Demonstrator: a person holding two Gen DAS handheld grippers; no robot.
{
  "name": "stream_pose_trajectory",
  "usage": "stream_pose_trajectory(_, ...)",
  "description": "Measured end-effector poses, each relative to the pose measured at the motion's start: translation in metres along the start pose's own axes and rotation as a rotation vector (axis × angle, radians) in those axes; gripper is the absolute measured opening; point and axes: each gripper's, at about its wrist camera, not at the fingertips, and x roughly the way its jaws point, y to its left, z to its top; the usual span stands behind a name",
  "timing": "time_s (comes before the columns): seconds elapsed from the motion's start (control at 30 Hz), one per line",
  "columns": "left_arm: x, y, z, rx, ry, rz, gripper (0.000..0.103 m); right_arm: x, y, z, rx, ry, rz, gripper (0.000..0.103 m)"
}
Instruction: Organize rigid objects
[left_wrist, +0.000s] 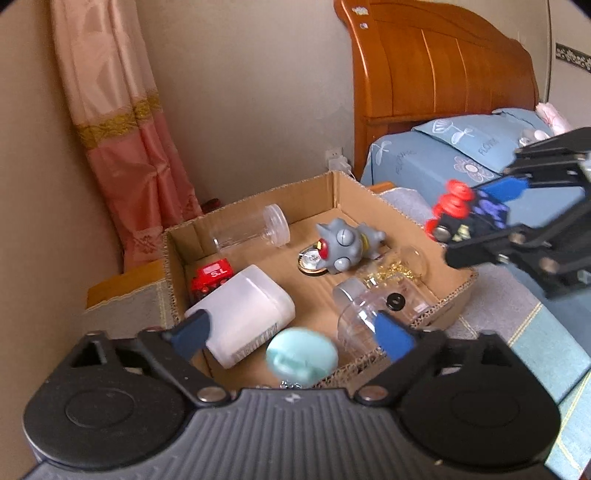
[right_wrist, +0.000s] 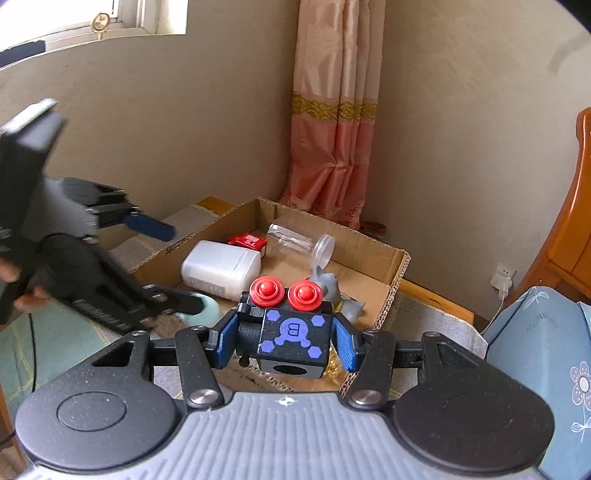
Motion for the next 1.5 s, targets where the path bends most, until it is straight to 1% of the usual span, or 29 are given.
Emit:
stream_pose_trajectory(0.17, -0.024, -0.001, -0.008, -0.023, -0.048, 0.004, 0.100, 0.019, -0.011, 0.012, 0.017, 0.015, -0.020, 0.058)
stream_pose_trajectory(0.23, -0.032, -0.001, -0.011, -0.042, -0.064, 0.001, 0.102, 0.029, -0.018, 0.019, 0.032, 0.022, -0.026, 0.058)
stream_pose_trajectory(0.4, -0.039, 0.002, -0.022, -0.084, -0.065, -0.002, 0.102, 0.059, -0.036, 0.037, 0.076, 0.043, -0.044, 0.058)
stream_pose_trajectory(0.5, -0.040, 0.001, -0.029, -0.086, -0.064, 0.011, 0.102, 0.080, -0.042, 0.047, 0.089, 0.058, -0.067, 0.058)
stream_pose_trajectory(0.57, -0.041, 0.000, -0.031, -0.080, -0.068, 0.023, 0.102, 0.094, -0.047, 0.053, 0.113, 0.070, -0.061, 0.060)
stream_pose_trajectory(0.6, -0.041, 0.000, -0.032, -0.076, -0.071, 0.032, 0.102, 0.097, -0.049, 0.055, 0.130, 0.059, -0.069, 0.062)
stream_pose_trajectory(0.63, -0.042, -0.001, -0.033, -0.074, -0.074, 0.041, 0.102, 0.098, -0.050, 0.056, 0.141, 0.050, -0.084, 0.077)
stream_pose_trajectory(0.67, -0.042, -0.001, -0.034, -0.072, -0.077, 0.051, 0.102, 0.098, -0.050, 0.057, 0.147, 0.048, -0.091, 0.088)
stream_pose_trajectory(0.73, -0.044, -0.002, -0.037, -0.069, -0.089, 0.066, 0.102, 0.093, -0.050, 0.055, 0.160, 0.034, -0.092, 0.089)
stream_pose_trajectory(0.8, -0.046, -0.003, -0.038, -0.071, -0.096, 0.081, 0.102, 0.085, -0.048, 0.049, 0.184, 0.040, -0.079, 0.091)
stream_pose_trajectory(1.03, -0.060, -0.006, -0.047, -0.122, -0.103, 0.126, 0.102, 0.044, -0.023, 0.023, 0.200, 0.073, -0.099, 0.102)
stream_pose_trajectory(1.13, -0.064, -0.008, -0.051, -0.161, -0.071, 0.163, 0.102, 0.027, -0.007, 0.006, 0.234, 0.103, -0.132, 0.103)
stream_pose_trajectory(1.27, -0.066, -0.013, -0.057, -0.220, -0.004, 0.213, 0.102, 0.007, 0.023, -0.025, 0.289, 0.164, -0.222, 0.103)
stream_pose_trajectory(1.37, -0.072, -0.017, -0.060, -0.254, 0.024, 0.206, 0.102, -0.006, 0.045, -0.045, 0.338, 0.181, -0.248, 0.103)
stream_pose_trajectory(1.5, -0.086, -0.025, -0.059, -0.252, 0.022, 0.216, 0.102, -0.027, 0.063, -0.061, 0.413, 0.186, -0.271, 0.103)
